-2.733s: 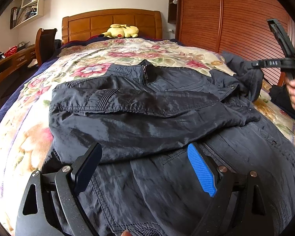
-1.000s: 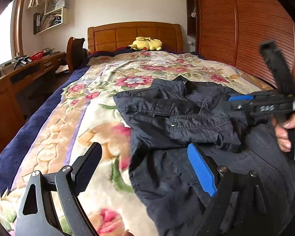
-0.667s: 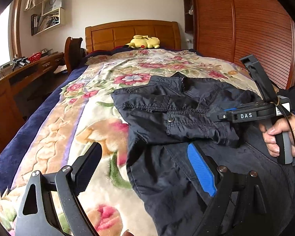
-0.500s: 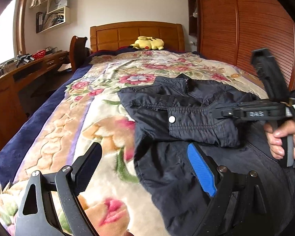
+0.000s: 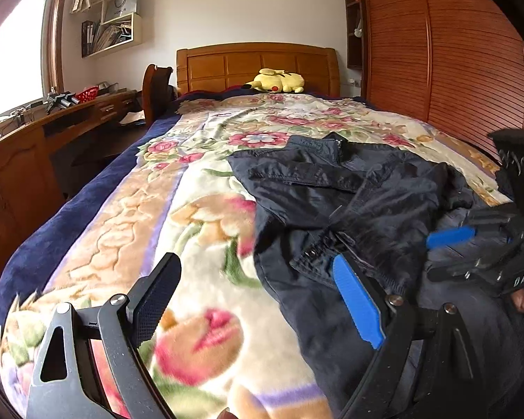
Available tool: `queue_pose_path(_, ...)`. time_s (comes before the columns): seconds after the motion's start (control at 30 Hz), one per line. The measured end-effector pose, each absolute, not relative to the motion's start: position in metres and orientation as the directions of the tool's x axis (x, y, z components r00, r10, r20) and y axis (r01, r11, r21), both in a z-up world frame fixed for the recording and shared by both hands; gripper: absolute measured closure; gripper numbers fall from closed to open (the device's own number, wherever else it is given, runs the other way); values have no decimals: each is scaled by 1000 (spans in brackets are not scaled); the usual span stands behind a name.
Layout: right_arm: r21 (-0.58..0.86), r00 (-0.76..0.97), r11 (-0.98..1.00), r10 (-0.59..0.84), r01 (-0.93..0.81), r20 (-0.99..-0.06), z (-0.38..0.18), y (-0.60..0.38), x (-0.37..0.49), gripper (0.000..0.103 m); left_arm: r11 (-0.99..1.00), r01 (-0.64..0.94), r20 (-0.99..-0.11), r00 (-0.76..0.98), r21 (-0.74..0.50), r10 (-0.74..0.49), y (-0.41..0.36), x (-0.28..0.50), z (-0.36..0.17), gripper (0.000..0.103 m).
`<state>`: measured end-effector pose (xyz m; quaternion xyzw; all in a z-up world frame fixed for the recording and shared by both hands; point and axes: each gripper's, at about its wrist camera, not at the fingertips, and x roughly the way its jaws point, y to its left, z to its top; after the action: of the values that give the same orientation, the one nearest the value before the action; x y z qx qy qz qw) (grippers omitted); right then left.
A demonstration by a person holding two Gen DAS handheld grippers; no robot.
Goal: Fold large clothes
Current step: 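Open the right tool to release the sleeve and withdraw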
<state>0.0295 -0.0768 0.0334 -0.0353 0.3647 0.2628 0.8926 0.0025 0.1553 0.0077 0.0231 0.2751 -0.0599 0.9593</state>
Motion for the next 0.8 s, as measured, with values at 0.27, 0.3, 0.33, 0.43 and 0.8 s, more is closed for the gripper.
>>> queue_pose_path(0.27, -23, 727, 946, 232, -323, -646, 42, -135, -16, 43, 989, 146, -567, 816, 22, -108, 134, -23, 0, 14)
queue_pose_path(0.3, -37, 736, 956, 199, -292, -647, 40, -143, -20, 43, 988, 151, -573, 812, 21, -112, 132, -27, -2, 14)
queue_pose_path(0.33, -49, 743, 965, 165, -257, -649, 37, -154, -24, 43, 988, 155, -579, 807, 19, -116, 130, -31, -5, 14)
queue_pose_path(0.43, -71, 755, 985, 75, -160, -651, 29, -188, -43, 43, 986, 166, -602, 789, 16, -123, 124, -44, -14, 14)
queue_pose_path(0.8, -64, 718, 996, -90, 63, -690, 3, -256, -89, 43, 983, 186, -652, 747, 11, -134, 115, -86, -29, 14)
